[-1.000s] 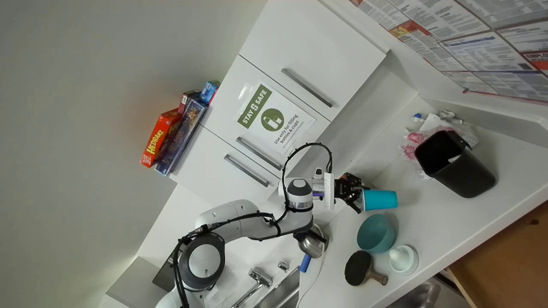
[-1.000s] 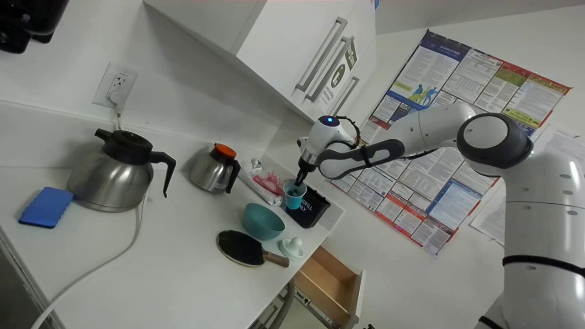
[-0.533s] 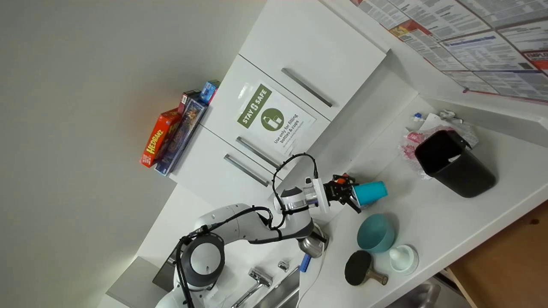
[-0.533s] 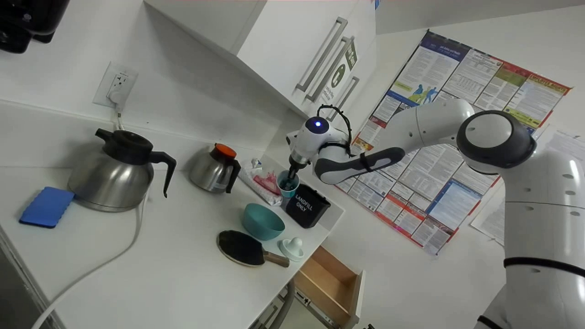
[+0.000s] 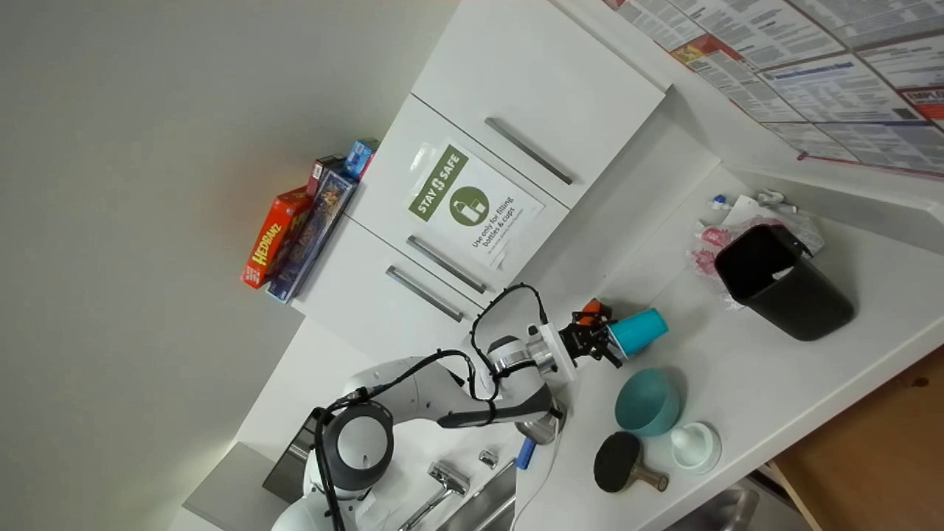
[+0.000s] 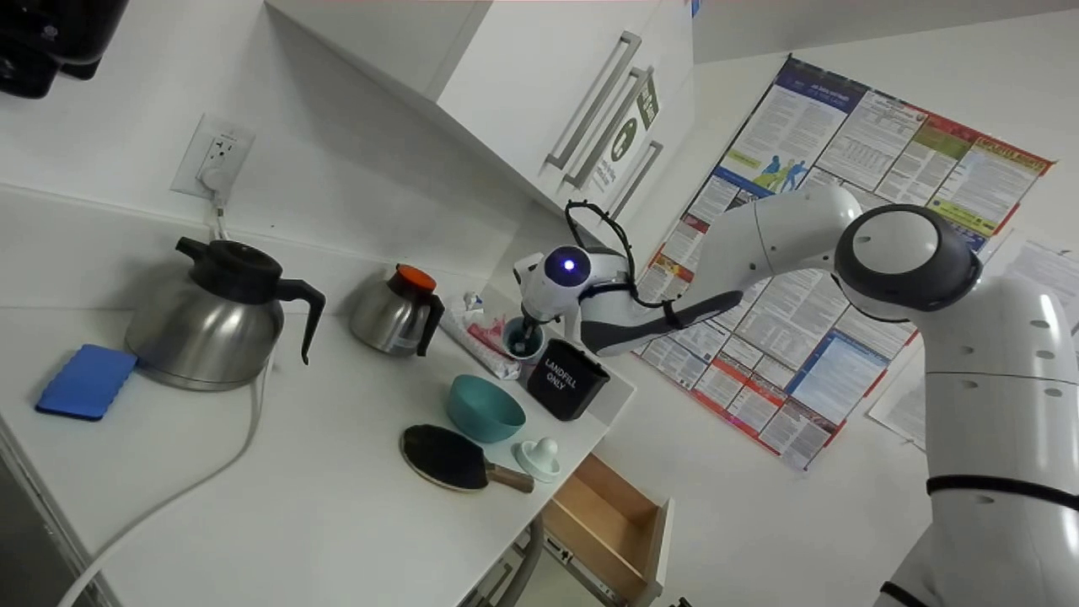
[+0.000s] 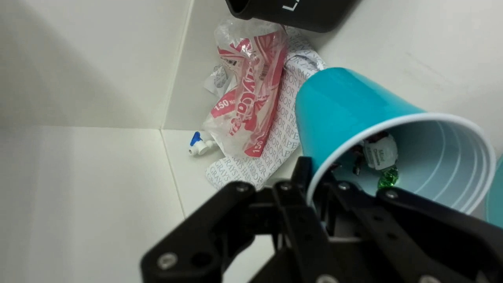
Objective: Pour the candies in the light blue cup into the green bowl
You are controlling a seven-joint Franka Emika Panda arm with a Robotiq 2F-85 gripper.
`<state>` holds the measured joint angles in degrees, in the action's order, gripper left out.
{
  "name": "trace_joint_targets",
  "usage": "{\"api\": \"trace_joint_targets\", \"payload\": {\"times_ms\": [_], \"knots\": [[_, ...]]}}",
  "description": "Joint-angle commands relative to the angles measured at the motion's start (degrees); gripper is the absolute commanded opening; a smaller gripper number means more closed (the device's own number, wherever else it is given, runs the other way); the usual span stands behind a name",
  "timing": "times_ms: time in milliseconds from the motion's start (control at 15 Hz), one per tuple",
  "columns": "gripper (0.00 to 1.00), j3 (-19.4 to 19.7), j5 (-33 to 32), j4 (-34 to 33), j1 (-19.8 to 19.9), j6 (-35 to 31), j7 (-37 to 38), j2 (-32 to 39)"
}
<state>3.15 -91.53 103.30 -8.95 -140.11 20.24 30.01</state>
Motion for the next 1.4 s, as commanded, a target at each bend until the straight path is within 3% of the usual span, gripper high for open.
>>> {"api": "trace_joint_targets", "payload": {"times_ms": [0, 133, 200, 533, 600, 800, 1333], "knots": [[0.01, -2.32, -7.18, 3.71, -0.26, 5.35, 7.18, -1.22], [0.01, -4.34, -6.87, 6.23, 0.95, 6.04, 7.53, -2.39], [0.06, -4.91, -6.37, 3.17, 1.85, 5.35, 5.96, -0.03], [0.06, -5.49, -6.3, 4.29, 1.95, 5.48, 6.08, -0.24], [0.01, -5.45, -6.9, 4.39, 1.71, 5.79, 6.57, -0.29], [0.01, -5.94, -10.4, 5.22, 0.43, 7.67, 9.03, 0.05], [0.01, -10.05, -21.99, 11.84, -2.14, 21.91, 18.3, -0.9]]}}
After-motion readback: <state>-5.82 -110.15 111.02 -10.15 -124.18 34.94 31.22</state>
